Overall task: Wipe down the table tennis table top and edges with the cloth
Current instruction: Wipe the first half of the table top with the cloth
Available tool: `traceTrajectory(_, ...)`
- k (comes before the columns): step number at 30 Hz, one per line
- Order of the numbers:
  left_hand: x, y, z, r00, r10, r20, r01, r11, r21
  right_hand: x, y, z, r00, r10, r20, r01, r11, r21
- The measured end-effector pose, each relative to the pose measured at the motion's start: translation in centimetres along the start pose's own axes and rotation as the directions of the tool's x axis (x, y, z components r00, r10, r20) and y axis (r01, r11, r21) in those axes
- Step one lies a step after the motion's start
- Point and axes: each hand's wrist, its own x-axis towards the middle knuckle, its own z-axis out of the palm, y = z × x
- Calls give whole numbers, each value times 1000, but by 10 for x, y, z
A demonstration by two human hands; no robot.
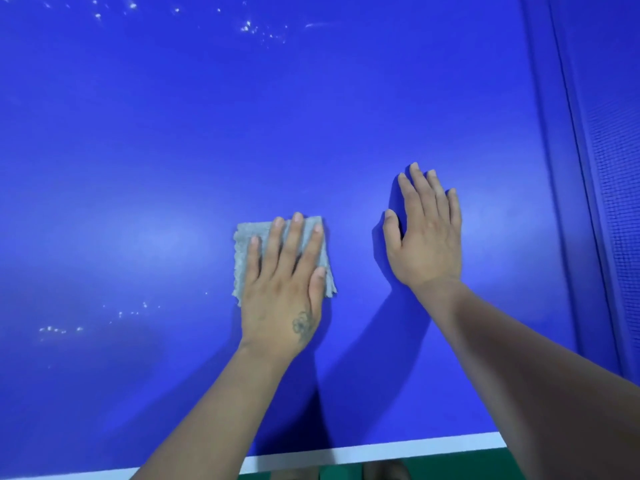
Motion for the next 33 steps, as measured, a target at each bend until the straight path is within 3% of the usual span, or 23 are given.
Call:
traceTrajectory(8,106,-7,1,988,-130,-85,126,991,-52,0,-1,-3,1000,12,21,-13,1000,4)
traceTrajectory(16,86,42,5,995,99,-12,-99,995,-29,3,0,-1,1000,9,23,-9,1000,1)
traceTrajectory(22,33,15,0,988,154,14,-154,988,-24,3,-1,-3,999,8,34,-7,1000,-12)
traceTrajectory(27,54,-22,-9,999,20,-28,-20,1000,-13,3,0,-3,999,11,45,-11,1000,-11)
traceTrajectory(33,141,-31,-12,983,-162,-81,160,987,-36,5,-1,-2,999,30,12,-31,998,57)
